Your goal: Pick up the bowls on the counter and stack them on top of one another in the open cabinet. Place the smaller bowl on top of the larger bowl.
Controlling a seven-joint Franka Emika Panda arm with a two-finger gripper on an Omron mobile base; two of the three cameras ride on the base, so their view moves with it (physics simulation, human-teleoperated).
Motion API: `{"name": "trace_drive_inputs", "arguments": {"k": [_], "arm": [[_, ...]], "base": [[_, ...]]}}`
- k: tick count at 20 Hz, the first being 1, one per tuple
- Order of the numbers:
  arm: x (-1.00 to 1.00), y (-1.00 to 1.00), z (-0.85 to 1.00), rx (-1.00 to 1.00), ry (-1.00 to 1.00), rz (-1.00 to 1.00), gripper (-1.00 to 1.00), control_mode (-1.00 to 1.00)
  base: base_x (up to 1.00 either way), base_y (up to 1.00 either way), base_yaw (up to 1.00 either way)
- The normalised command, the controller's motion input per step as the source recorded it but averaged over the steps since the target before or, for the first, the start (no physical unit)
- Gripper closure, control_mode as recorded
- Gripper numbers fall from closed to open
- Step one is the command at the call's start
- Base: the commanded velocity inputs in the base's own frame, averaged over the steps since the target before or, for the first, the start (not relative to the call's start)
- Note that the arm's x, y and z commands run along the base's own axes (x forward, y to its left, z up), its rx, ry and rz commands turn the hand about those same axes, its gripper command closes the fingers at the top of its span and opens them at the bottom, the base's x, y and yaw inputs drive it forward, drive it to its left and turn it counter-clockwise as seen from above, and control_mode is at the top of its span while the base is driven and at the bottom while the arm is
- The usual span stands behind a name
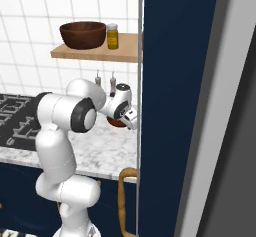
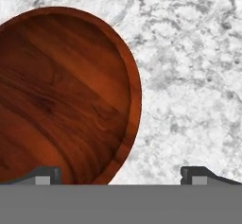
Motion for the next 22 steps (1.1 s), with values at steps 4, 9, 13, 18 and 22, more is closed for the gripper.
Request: {"name": "trace_drive_inputs", "arguments": {"k": [4, 9, 13, 18, 22], "arm": [[0.04, -0.02, -0.32, 0.0, 0.0, -0.03, -1.0, -1.0], [0.1, -0.01, -0.19, 0.0, 0.0, -0.03, -1.0, -1.0], [0.15, 0.0, -0.19, 0.0, 0.0, -0.02, -1.0, -1.0], [0.22, 0.0, -0.05, 0.0, 0.0, -0.02, -1.0, -1.0], [0.07, 0.0, 0.0, 0.0, 0.0, -0.03, -1.0, -1.0]], "base": [[0.0, 0.0, 0.0], [0.0, 0.0, 0.0], [0.0, 0.0, 0.0], [0.0, 0.0, 0.0], [0.0, 0.0, 0.0]]}}
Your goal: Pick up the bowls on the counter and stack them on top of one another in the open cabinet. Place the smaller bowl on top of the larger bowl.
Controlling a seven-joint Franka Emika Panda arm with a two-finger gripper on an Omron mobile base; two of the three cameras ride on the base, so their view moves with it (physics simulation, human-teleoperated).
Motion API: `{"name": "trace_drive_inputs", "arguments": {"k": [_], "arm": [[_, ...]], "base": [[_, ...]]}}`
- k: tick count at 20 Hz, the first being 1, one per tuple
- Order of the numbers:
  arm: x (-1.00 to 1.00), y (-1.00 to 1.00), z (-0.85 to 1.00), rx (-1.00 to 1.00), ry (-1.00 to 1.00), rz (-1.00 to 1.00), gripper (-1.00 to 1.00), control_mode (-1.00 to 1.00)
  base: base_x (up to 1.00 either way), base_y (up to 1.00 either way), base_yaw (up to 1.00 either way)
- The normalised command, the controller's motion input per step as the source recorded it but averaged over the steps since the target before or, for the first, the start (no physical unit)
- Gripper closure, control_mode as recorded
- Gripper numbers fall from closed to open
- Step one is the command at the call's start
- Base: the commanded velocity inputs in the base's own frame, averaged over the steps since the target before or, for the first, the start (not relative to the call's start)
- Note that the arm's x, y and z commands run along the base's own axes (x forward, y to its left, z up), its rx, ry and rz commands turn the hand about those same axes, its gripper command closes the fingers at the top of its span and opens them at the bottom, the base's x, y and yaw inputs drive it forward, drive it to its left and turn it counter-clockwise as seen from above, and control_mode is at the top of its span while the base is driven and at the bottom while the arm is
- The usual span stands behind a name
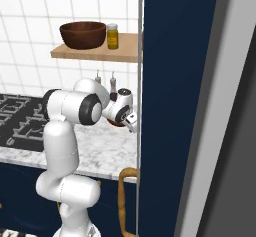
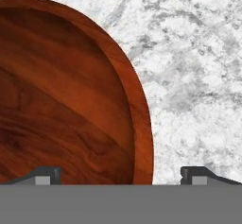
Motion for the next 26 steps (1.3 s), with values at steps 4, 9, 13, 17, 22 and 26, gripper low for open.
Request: {"name": "trace_drive_inputs", "arguments": {"k": [4, 9, 13, 17, 22, 26], "arm": [[0.03, -0.01, 0.0, 0.0, 0.0, 0.0, -1.0, -1.0], [0.0, 0.0, 0.0, 0.0, 0.0, 0.0, 1.0, -1.0], [0.0, 0.0, 0.0, 0.0, 0.0, 0.0, 1.0, -1.0], [0.0, 0.0, 0.0, 0.0, 0.0, 0.0, 1.0, -1.0], [-0.05, -0.02, 0.03, 0.0, 0.0, 0.0, 1.0, -1.0], [-0.38, -0.21, 0.02, 0.02, -0.04, 0.0, 1.0, -1.0]], "base": [[0.0, 0.0, 0.0], [0.0, 0.0, 0.0], [0.0, 0.0, 0.0], [0.0, 0.0, 0.0], [0.0, 0.0, 0.0], [0.0, 0.0, 0.0]]}}
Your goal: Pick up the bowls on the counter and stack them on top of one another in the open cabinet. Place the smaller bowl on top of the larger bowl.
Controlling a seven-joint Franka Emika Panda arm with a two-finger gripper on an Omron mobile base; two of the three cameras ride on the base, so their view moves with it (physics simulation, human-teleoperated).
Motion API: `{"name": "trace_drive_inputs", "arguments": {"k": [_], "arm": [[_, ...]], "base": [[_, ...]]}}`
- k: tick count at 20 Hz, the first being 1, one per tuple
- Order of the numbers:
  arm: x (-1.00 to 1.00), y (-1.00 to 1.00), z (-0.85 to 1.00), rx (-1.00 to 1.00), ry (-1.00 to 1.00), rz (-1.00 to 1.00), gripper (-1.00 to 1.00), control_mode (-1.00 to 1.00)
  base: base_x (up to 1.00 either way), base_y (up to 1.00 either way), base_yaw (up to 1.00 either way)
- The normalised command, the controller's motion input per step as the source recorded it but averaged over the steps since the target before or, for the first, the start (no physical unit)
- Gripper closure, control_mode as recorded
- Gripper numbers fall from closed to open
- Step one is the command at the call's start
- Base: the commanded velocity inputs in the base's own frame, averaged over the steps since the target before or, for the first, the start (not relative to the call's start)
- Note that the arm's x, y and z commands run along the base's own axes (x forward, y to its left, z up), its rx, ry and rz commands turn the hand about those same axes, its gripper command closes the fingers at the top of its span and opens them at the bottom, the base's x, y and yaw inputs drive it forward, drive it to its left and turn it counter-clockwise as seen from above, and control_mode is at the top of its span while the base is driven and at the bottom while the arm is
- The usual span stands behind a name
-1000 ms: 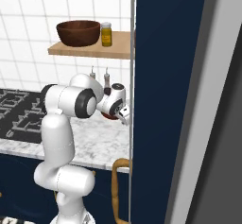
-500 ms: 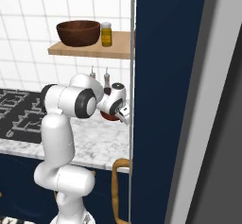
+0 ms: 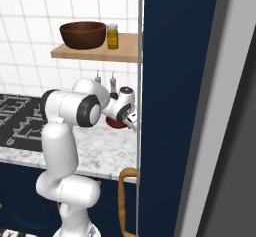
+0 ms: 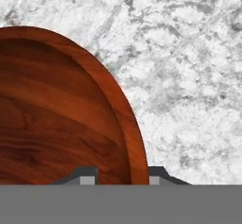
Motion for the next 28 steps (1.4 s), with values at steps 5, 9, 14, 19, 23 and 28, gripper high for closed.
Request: {"name": "trace_drive_inputs", "arguments": {"k": [5, 9, 14, 19, 23, 28], "arm": [[-0.57, -0.25, 0.01, 0.08, -0.15, 0.0, 1.0, -1.0], [-0.68, -0.15, 0.24, 0.09, -0.18, 0.0, 1.0, -1.0], [-0.65, 0.0, 0.59, 0.01, -0.08, 0.0, 1.0, -1.0], [-0.57, 0.04, 0.87, -0.02, 0.01, 0.0, 1.0, -1.0], [-0.52, 0.03, 1.0, -0.06, 0.05, 0.0, 1.0, -1.0], [-0.48, 0.03, 0.85, -0.04, 0.0, 0.0, 1.0, -1.0]], "base": [[0.0, 0.0, 0.0], [0.0, 0.0, 0.0], [0.0, 0.0, 0.0], [0.0, 0.0, 0.0], [0.0, 0.0, 0.0], [0.0, 0.0, 0.0]]}}
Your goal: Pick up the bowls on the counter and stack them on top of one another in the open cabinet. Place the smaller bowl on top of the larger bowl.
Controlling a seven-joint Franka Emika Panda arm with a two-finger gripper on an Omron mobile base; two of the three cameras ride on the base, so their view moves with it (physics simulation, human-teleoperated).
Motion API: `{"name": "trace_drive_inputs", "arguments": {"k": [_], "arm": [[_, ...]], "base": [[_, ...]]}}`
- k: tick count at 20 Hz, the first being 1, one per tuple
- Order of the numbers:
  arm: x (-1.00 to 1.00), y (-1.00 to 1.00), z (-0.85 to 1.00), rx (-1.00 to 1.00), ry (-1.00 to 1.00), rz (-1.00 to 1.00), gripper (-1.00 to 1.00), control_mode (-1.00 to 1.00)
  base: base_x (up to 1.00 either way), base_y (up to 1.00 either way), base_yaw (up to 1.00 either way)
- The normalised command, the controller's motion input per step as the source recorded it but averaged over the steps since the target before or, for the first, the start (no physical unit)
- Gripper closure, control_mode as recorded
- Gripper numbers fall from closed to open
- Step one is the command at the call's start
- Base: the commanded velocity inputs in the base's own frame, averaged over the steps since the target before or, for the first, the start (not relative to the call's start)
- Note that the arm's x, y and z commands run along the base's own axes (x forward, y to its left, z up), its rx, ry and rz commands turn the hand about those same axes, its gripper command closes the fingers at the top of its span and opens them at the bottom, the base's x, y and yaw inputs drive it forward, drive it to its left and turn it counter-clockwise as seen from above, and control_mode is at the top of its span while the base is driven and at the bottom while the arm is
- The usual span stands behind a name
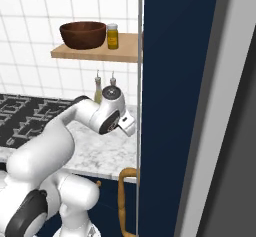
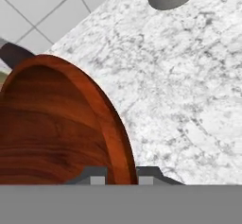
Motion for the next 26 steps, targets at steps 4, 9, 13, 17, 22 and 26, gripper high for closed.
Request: {"name": "trace_drive_inputs", "arguments": {"k": [4, 9, 13, 17, 22, 26], "arm": [[-0.81, 0.0, 0.59, 0.0, -0.08, 0.0, 1.0, -1.0], [-0.73, 0.08, 0.66, 0.0, -0.11, 0.0, 1.0, -1.0], [-0.42, 0.37, 0.81, -0.02, -0.04, 0.0, 1.0, -1.0], [-0.31, 0.45, 0.93, -0.01, 0.0, 0.0, 1.0, -1.0], [-0.37, 0.42, 0.96, 0.0, -0.04, 0.0, 1.0, -1.0], [-0.31, 0.41, 0.88, 0.0, -0.09, 0.0, 1.0, -1.0]], "base": [[0.0, 0.0, 0.0], [0.0, 0.0, 0.0], [0.0, 0.0, 0.0], [0.0, 0.0, 0.0], [0.0, 0.0, 0.0], [0.0, 0.0, 0.0]]}}
